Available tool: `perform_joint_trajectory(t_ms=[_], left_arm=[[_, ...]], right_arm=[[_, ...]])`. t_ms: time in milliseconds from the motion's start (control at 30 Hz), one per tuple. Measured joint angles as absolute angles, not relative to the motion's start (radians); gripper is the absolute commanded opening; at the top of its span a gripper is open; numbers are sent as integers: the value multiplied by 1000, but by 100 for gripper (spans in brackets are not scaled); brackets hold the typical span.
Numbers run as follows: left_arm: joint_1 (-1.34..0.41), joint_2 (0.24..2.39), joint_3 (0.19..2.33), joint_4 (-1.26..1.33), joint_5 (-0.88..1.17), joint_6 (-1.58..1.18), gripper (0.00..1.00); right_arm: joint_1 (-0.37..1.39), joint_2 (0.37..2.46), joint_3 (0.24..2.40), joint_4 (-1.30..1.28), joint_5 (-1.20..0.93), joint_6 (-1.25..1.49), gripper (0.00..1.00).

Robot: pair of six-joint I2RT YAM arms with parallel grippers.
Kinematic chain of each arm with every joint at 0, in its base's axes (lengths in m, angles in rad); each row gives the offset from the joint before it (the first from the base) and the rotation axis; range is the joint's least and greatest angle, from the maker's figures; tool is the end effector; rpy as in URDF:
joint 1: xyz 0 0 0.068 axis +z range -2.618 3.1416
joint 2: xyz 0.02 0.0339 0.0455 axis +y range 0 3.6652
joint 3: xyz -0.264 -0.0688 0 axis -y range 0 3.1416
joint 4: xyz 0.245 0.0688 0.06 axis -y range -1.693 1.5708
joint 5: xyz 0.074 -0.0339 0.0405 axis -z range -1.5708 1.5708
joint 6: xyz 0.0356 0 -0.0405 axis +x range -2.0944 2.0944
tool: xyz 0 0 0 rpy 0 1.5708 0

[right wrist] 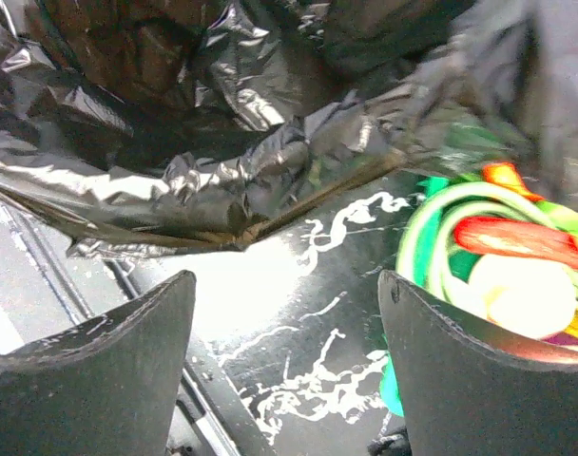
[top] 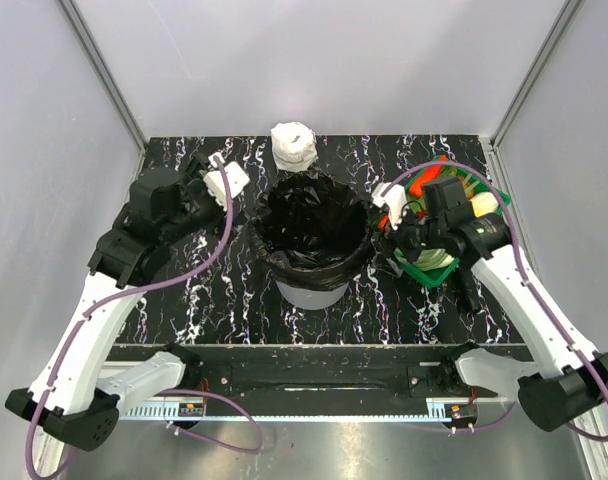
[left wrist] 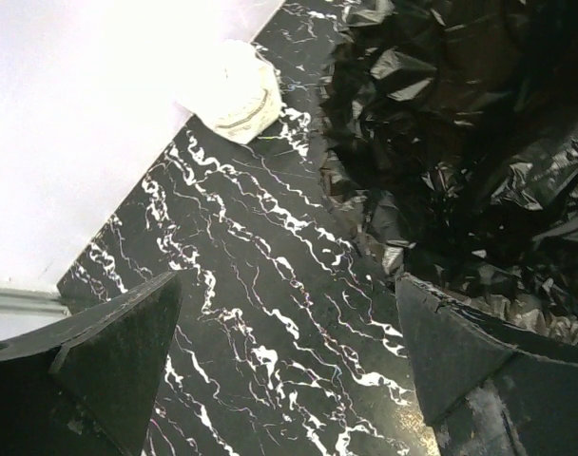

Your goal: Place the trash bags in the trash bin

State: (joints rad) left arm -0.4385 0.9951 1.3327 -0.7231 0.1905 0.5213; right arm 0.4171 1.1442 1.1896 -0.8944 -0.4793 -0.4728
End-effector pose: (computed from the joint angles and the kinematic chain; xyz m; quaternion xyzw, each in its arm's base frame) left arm 0.1678 -0.0861 0.4317 0.4283 0.7079 -0.0558 0.5588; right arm 0.1968 0.1052 0.3456 -0.4668 0.7843 0.2124 0.3491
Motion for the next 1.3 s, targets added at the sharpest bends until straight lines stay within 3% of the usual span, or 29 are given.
perform_joint_trajectory(t_ms=[100,233,700,1300], left_arm=[[-397,989,1333,-702,195,481,99],[-319,976,1314,-653,207,412,99],[-104,937,1225,-474,162,190,99],[46,938,973,-168,178,94,99]], right_arm=[[418,1100,1251,-931,-416,-477,87],[418,1035,1300,-944,-313,-474,100],[379,1109,1392,-840,63,-339,100],[300,1135,1273,-471,96,-207,100]])
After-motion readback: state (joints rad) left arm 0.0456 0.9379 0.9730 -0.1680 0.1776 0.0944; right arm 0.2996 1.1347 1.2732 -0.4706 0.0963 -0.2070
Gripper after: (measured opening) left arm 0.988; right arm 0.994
